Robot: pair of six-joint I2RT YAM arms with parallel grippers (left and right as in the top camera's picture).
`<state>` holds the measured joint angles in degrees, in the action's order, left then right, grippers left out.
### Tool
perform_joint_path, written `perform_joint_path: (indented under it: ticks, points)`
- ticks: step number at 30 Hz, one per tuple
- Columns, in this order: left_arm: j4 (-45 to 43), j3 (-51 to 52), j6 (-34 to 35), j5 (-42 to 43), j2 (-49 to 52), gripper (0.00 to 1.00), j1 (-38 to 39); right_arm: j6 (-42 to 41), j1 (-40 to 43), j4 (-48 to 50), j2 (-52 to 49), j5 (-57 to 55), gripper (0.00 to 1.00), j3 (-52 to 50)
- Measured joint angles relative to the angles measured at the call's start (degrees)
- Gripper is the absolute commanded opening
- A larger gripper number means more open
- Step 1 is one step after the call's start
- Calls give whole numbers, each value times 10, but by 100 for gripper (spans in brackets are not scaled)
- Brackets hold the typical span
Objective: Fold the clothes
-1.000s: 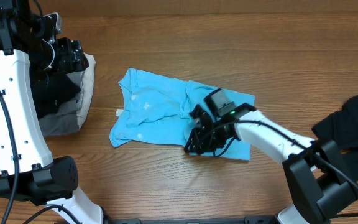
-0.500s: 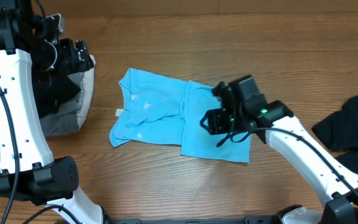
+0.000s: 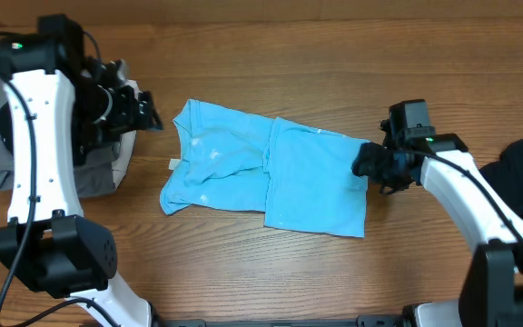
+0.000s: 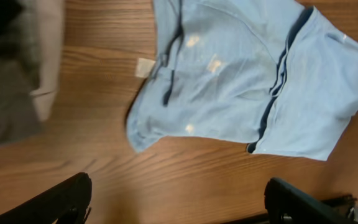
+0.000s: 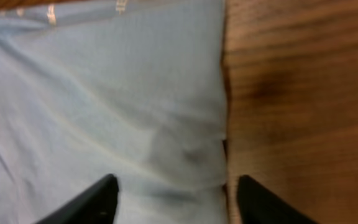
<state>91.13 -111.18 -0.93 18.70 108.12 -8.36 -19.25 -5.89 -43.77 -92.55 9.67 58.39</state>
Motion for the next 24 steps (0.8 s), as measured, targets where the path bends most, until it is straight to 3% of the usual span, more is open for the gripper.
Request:
perform_joint_path:
  ticks: [3, 5, 7, 8, 16, 24]
  points:
    - [-35, 46, -2, 10, 0, 95, 13, 7, -2, 24, -37, 3, 68, 0]
    - [-56, 75, -1, 17, 0, 96, 17, 9, -1, 38, -60, 3, 52, 0]
    - [-78, 104, -1, 24, 0, 96, 17, 10, -2, 53, -80, 3, 25, 0]
    - [-89, 119, -1, 26, 0, 96, 17, 11, -1, 58, -89, 3, 17, 0]
    - [-210, 258, -1, 42, 0, 99, 17, -18, 34, 32, -103, -37, 16, 5]
    - [-367, 348, 1, 51, 0, 100, 18, 5, 82, 22, -103, -39, 32, 5]
